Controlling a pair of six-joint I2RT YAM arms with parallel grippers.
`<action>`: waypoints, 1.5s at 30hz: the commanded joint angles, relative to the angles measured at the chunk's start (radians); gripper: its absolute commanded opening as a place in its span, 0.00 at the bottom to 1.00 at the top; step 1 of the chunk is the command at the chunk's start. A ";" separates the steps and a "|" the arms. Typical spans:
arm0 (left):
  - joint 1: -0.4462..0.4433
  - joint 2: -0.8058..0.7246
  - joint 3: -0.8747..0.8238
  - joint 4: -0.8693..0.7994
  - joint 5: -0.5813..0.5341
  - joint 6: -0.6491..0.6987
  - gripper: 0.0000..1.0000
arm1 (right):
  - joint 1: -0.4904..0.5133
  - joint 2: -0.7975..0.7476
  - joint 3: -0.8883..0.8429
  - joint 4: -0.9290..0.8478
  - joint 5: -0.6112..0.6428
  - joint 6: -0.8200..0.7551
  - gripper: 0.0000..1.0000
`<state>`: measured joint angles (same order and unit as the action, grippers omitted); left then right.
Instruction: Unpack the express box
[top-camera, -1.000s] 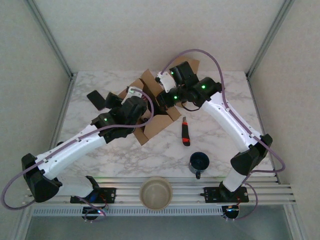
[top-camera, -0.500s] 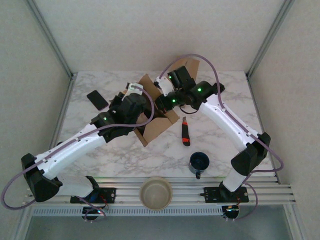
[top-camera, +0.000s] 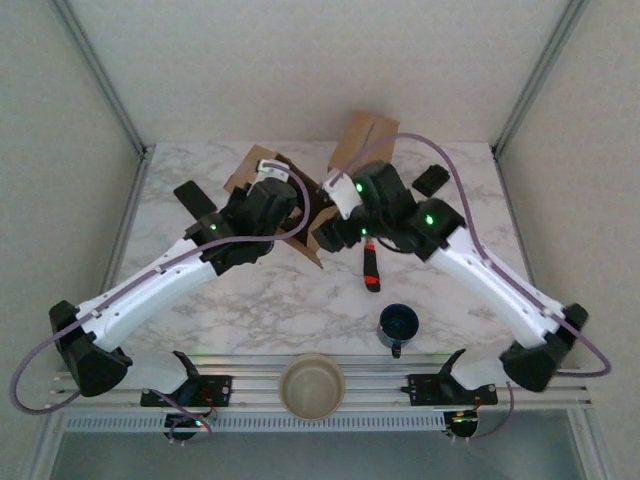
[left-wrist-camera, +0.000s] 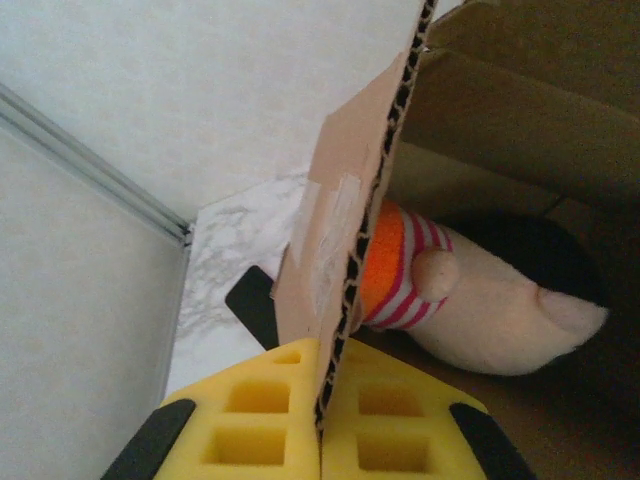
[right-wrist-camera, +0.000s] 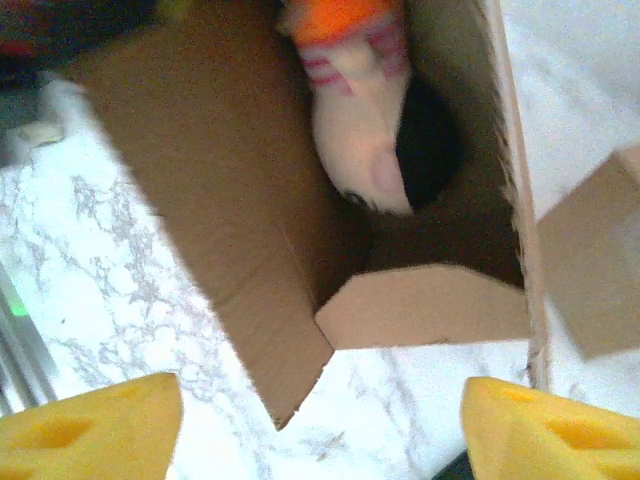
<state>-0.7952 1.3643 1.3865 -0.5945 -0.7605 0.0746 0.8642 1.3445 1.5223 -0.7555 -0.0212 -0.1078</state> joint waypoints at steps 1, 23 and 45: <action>0.008 0.007 0.037 -0.025 0.043 -0.051 0.00 | 0.088 -0.118 -0.105 0.123 0.093 -0.105 0.54; 0.019 -0.069 0.019 0.003 0.155 -0.081 0.00 | 0.091 0.174 -0.399 0.886 0.197 -0.175 0.00; 0.019 -0.064 0.037 0.014 0.205 -0.077 0.00 | 0.020 0.480 -0.173 0.923 0.160 -0.122 0.67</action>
<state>-0.7750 1.3079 1.3869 -0.6147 -0.5716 0.0212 0.8883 1.7790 1.3090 0.1490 0.1455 -0.2337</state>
